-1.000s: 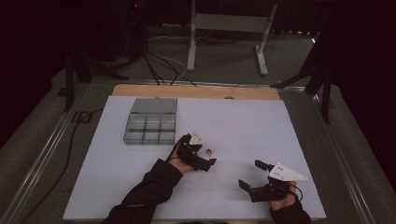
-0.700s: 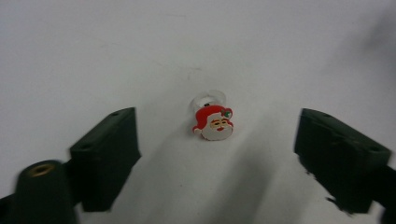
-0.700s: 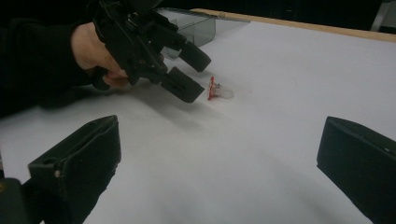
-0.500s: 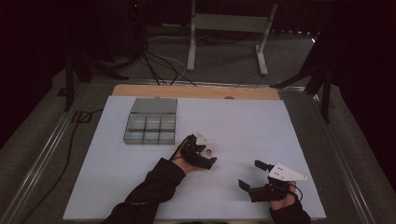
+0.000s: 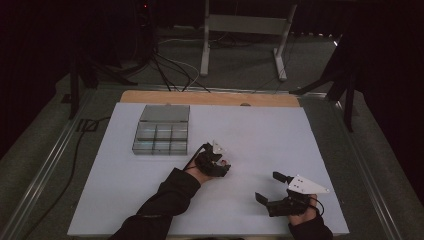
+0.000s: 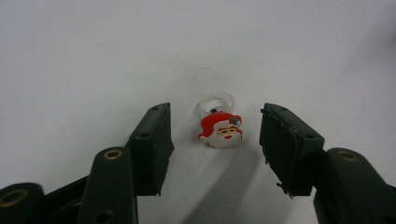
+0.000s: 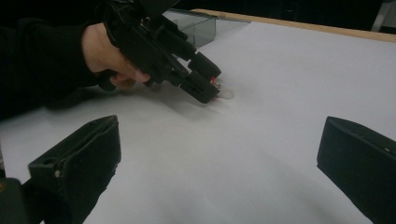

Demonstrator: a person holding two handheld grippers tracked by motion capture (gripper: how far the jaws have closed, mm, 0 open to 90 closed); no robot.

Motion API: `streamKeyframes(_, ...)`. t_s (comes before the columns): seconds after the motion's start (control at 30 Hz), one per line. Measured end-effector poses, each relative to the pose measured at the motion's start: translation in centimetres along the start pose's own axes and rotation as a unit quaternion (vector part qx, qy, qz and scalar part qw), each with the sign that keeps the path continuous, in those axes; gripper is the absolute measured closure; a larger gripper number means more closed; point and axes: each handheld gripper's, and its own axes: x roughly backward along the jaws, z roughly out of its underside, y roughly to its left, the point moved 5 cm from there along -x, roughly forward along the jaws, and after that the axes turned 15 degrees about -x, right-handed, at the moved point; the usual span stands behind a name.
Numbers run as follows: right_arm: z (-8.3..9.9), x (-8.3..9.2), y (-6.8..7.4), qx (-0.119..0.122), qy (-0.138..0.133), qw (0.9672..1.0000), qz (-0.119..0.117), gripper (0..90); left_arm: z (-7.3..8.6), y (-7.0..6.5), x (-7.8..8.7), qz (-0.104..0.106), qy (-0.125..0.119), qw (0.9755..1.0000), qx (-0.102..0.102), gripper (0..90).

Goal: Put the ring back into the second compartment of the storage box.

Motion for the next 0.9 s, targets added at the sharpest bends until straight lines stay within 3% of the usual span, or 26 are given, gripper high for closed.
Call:
streamKeyframes(0.23,0.04,-0.04,-0.02,-0.001,0.003,1.0000,0.000,0.0,-0.12,-0.12,-0.38,0.008,0.004,1.0000,-0.002,54.4)
streamKeyframes(0.53,0.06,-0.03,0.00,0.000,0.004,1.0000,-0.001,0.0,-0.22,-0.19,-0.56,-0.005,0.005,1.0000,-0.005,68.0)
streamKeyframes(0.9,0.09,-0.06,0.02,0.000,0.005,1.0000,0.000,0.0,-0.24,-0.16,-0.52,-0.002,0.006,1.0000,-0.005,71.7)
